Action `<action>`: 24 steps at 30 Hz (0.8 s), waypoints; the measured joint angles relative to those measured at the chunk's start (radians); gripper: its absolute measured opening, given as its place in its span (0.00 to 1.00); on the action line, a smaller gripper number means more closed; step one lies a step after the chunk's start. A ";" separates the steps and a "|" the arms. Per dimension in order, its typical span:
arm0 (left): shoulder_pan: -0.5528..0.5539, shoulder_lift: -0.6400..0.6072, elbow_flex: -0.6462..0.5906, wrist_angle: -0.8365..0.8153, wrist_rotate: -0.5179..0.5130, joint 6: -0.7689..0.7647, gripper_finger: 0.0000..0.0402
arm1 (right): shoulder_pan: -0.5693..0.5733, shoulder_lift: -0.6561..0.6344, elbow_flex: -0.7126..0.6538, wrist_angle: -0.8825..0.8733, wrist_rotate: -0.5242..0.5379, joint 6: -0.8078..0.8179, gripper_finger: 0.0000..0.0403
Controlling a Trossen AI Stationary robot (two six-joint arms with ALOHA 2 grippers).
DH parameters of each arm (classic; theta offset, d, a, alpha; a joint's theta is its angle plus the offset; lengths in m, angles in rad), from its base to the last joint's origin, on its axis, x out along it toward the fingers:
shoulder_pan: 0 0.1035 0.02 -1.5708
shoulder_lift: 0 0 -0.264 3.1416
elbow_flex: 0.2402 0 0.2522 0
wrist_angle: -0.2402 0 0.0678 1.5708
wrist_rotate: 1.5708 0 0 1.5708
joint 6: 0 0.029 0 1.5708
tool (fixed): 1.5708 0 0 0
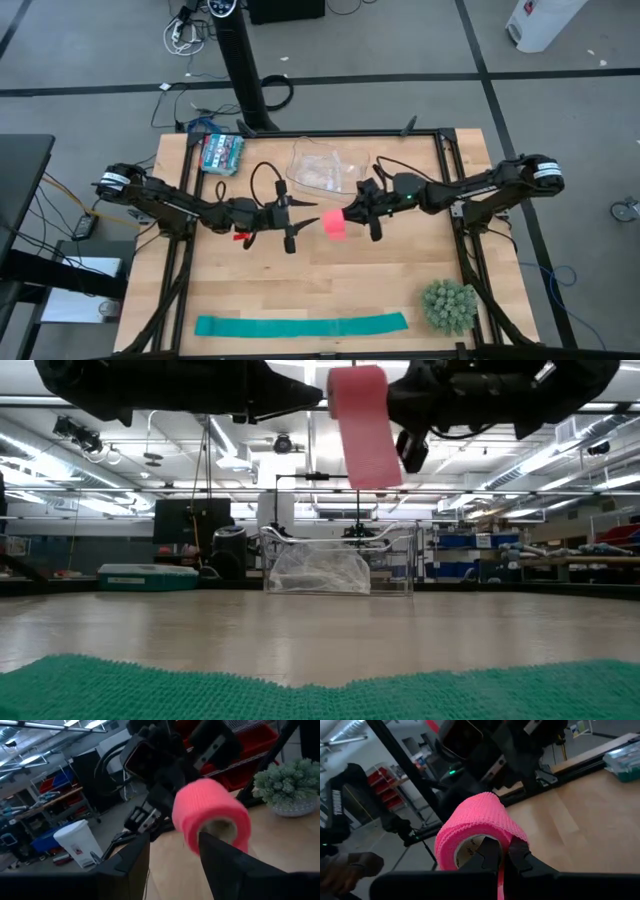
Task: Roll bandage
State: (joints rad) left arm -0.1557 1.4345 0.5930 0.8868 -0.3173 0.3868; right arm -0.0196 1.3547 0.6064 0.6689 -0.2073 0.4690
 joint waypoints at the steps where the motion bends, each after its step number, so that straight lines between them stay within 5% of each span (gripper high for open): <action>1: 0.001 0.000 0.000 -0.003 0.002 -0.001 0.44 | 0.000 0.018 0.009 0.000 0.000 -0.006 0.00; 24: 0.005 0.001 0.000 0.003 -0.025 0.036 0.44 | -0.036 0.050 0.042 0.026 -0.023 -0.086 0.00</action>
State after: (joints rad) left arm -0.1505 1.4353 0.5930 0.8902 -0.3420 0.4232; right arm -0.0552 1.4048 0.6487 0.6954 -0.2298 0.3828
